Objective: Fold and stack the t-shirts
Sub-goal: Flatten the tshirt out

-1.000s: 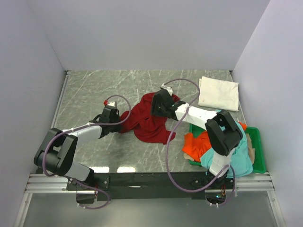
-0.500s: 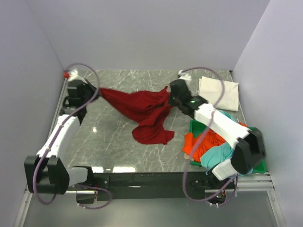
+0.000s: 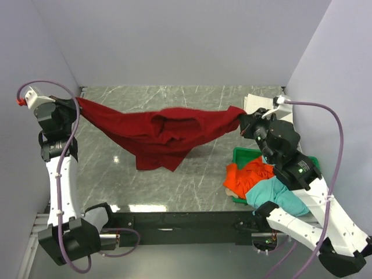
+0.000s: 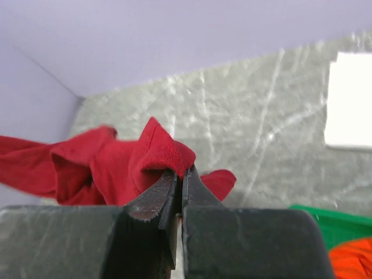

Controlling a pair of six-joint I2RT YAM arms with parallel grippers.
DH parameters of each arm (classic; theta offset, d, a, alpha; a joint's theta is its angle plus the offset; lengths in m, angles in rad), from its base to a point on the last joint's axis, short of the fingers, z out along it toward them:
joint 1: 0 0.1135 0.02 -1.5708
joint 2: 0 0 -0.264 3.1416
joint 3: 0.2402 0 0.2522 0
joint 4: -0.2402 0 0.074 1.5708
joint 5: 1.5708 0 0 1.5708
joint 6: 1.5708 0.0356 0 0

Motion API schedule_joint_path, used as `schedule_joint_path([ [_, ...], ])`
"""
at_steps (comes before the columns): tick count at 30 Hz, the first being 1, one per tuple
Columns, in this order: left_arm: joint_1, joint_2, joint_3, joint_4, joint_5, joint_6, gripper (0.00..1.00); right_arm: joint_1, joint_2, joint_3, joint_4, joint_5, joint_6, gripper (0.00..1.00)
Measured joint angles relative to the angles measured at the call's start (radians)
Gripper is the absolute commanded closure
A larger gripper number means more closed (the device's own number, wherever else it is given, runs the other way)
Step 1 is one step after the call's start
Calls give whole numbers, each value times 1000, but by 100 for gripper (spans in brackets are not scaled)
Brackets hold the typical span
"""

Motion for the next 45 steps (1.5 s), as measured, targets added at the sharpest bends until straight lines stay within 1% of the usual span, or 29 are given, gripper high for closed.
schedule_joint_path([
  [2, 14, 24, -23, -1, 21, -7, 99, 0, 16, -32, -7, 11, 6, 100],
  [7, 14, 35, -84, -37, 70, -12, 99, 0, 130, -68, -69, 50, 15, 100],
  [9, 14, 17, -87, -66, 93, -10, 99, 0, 130, -72, -110, 56, 15, 100],
  [11, 14, -18, -87, -82, 122, -4, 99, 0, 96, -59, -123, 62, 12, 100],
  [14, 14, -92, -85, -105, 172, 3, 99, 0, 28, 3, -138, 74, -2, 100],
  [16, 14, -147, -81, -125, 198, 8, 99, 0, -17, 73, -136, 81, -17, 100],
  [19, 14, -219, -79, -151, 212, 17, 99, 0, -80, 167, -122, 94, -49, 100],
  [22, 14, -276, -79, -175, 219, 28, 99, 0, -121, 253, -105, 114, -85, 100],
  [25, 14, -293, -99, -157, 250, 26, 99, 0, -114, 346, -66, 134, -129, 100],
  [28, 14, -254, -176, -101, 318, 3, 99, -5, -22, 443, -26, 145, -173, 100],
  [30, 14, -202, -253, -45, 365, -21, 99, -28, 92, 514, 2, 137, -195, 100],
  [31, 14, -171, -293, -19, 383, -34, 99, -50, 176, 559, 19, 128, -205, 100],
  [32, 14, -129, -336, 7, 398, -51, 95, -71, 266, 601, 30, 110, -210, 100],
  [33, 14, -79, -378, 38, 406, -63, 85, -94, 340, 643, 31, 99, -212, 100],
  [34, 15, -34, -409, 55, 409, -72, 73, -116, 440, 703, 33, 83, -216, 100],
  [35, 15, 12, -431, 64, 410, -80, 44, -134, 544, 768, 34, 72, -217, 94],
  [36, 15, 50, -446, 68, 411, -88, 33, -150, 646, 839, 24, 65, -221, 79],
  [37, 15, 88, -451, 71, 413, -88, 26, -159, 766, 932, 8, 54, -225, 58],
  [38, 15, 121, -451, 84, 415, -89, 21, -167, 895, 1023, -10, 46, -229, 26],
  [39, 15, 143, -449, 94, 415, -88, 19, -173, 1016, 1121, -44, 40, -235, 17],
  [41, 14, 153, -449, 103, 409, -84, 14, -178, 1225, 1281, -112, 21, -256, 14],
  [42, 12, 145, -449, 106, 400, -79, 14, -179, 1292, 1307, -140, 13, -255, 14],
  [43, 7, 130, -449, 105, 377, -74, 14, -179, 1320, 1297, -161, 5, -251, 13],
  [45, -19, 85, -449, 98, 314, -60, 14, -179, 1323, 1162, -177, -20, -234, 13],
])
